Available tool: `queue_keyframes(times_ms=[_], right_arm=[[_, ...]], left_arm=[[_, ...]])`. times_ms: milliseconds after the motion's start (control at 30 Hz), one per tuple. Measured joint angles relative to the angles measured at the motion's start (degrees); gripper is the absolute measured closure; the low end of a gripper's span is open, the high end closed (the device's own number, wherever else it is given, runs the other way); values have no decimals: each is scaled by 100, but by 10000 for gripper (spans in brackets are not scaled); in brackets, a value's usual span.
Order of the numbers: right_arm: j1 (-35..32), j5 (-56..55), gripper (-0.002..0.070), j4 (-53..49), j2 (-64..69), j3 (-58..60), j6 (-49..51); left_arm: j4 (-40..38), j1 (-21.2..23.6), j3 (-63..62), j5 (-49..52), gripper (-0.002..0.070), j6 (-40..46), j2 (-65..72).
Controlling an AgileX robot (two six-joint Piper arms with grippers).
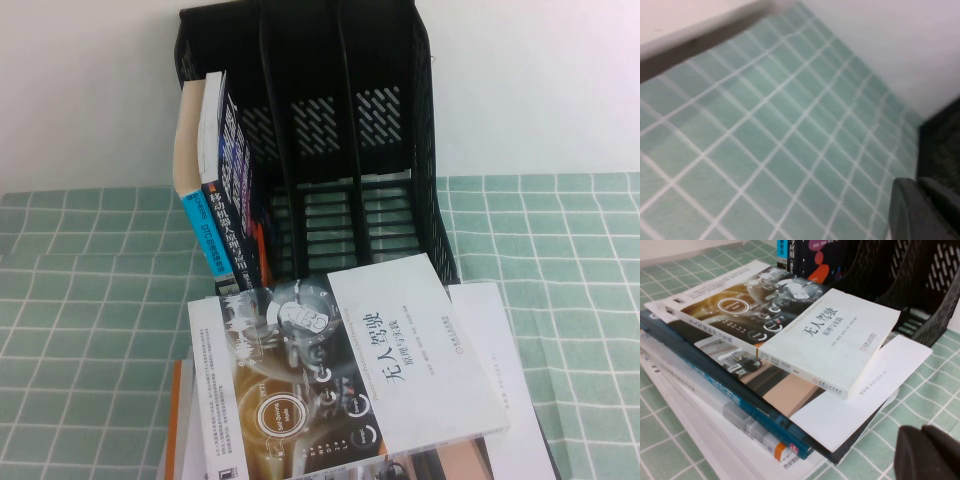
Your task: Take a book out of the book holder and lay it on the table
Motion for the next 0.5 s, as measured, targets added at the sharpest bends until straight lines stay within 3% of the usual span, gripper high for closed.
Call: queue_keyframes(times_ms=[133, 233, 367, 500], right_arm=[[0, 0, 678, 0, 0, 0, -11], [0, 0, 678, 0, 0, 0, -11], [0, 0, 678, 0, 0, 0, -11], [0, 0, 678, 0, 0, 0, -11]], left_arm=[[-935, 722, 4, -193, 678, 1552, -202], [-1741, 1123, 142, -1168, 678, 3246, -344], [-2781, 1214, 683, -3019, 678, 5643, -639], [-3421, 1214, 1191, -3785, 678, 6848, -905]])
